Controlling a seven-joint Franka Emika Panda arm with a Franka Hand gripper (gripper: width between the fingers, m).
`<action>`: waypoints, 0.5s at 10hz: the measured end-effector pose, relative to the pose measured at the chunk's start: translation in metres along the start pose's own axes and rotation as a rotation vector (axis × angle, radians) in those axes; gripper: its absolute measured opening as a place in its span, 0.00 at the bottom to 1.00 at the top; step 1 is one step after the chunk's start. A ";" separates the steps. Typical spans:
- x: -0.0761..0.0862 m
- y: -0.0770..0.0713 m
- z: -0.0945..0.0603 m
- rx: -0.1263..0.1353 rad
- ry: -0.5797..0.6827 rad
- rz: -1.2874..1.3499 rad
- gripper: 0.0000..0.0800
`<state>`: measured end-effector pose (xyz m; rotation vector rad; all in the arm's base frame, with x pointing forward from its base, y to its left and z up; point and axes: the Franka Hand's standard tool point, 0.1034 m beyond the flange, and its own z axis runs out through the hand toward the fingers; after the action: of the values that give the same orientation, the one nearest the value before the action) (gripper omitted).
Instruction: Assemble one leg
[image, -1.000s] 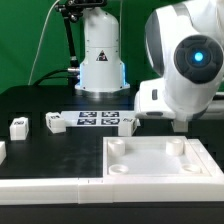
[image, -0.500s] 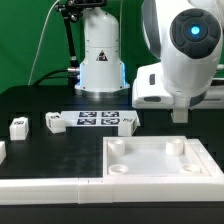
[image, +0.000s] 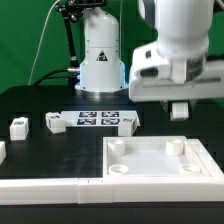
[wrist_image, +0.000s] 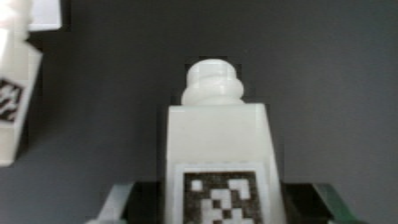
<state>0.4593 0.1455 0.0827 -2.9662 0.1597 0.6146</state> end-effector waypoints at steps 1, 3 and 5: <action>0.003 -0.002 -0.017 0.000 0.080 -0.014 0.36; 0.013 -0.006 -0.027 0.015 0.220 -0.024 0.36; 0.014 -0.010 -0.026 0.033 0.387 -0.035 0.36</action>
Offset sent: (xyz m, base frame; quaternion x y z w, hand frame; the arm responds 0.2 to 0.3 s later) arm 0.0000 0.0000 0.0000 0.0000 0.1593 0.0000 0.9872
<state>0.4833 0.1509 0.1021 -3.0128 0.1455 0.0274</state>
